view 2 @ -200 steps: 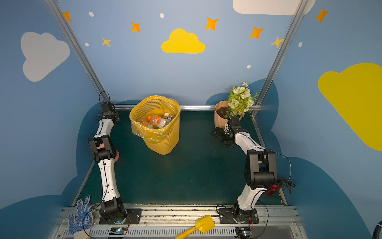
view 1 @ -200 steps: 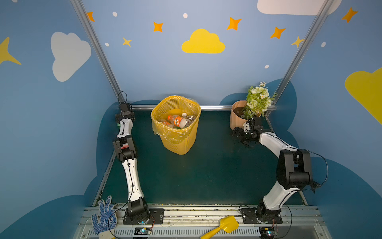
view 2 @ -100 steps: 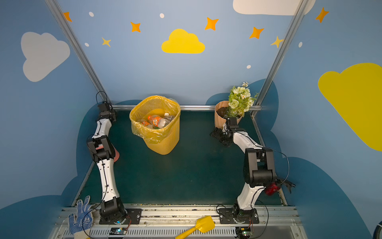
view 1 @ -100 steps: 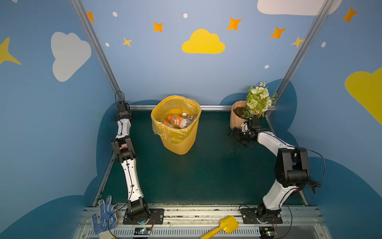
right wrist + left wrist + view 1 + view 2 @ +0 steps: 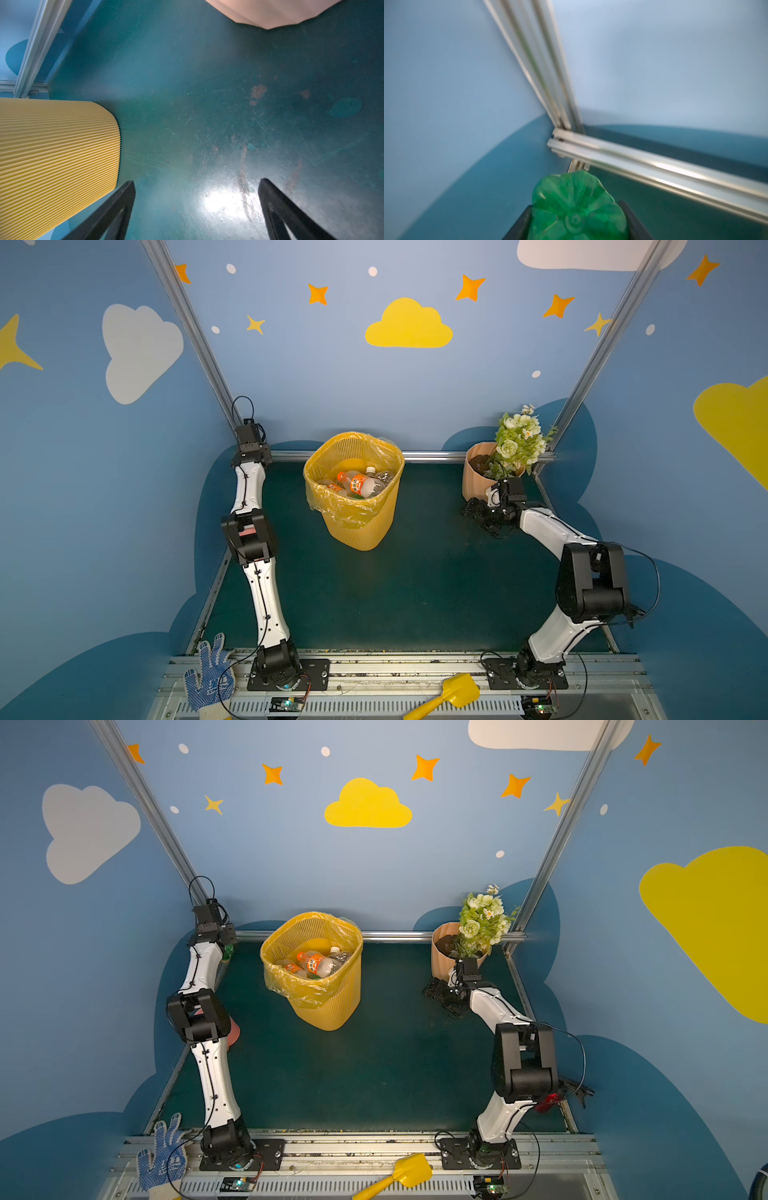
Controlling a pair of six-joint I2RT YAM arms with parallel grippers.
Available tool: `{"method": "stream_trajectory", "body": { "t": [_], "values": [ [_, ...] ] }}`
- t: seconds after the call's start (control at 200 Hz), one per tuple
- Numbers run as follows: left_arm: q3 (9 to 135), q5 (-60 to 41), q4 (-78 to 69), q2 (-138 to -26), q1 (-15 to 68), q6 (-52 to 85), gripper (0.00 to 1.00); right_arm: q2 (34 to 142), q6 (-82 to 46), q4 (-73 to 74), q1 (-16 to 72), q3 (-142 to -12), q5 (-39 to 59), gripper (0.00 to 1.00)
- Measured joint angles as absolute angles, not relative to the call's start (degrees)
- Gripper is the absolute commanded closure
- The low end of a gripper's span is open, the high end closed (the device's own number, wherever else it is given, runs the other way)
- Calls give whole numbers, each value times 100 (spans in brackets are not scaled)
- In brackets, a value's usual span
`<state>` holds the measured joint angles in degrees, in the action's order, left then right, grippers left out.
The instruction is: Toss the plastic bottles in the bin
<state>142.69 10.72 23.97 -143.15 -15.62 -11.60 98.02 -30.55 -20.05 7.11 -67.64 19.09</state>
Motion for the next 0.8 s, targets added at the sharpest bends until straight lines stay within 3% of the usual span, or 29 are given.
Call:
{"method": "stream_trajectory", "body": {
  "t": [0.2,0.521,0.801],
  "values": [
    [13590,867,2709,-13235,-1308,-908,43,9470,-2967,-1870,690,-6560,1946,8],
    [9627,316,1776,-10709,-982,-222,42,9196,-2950,-1686,617,-6239,2102,8],
    [9341,-163,1850,-9666,-928,224,40,9153,-2950,-1446,598,-6101,2287,8]
  ]
}}
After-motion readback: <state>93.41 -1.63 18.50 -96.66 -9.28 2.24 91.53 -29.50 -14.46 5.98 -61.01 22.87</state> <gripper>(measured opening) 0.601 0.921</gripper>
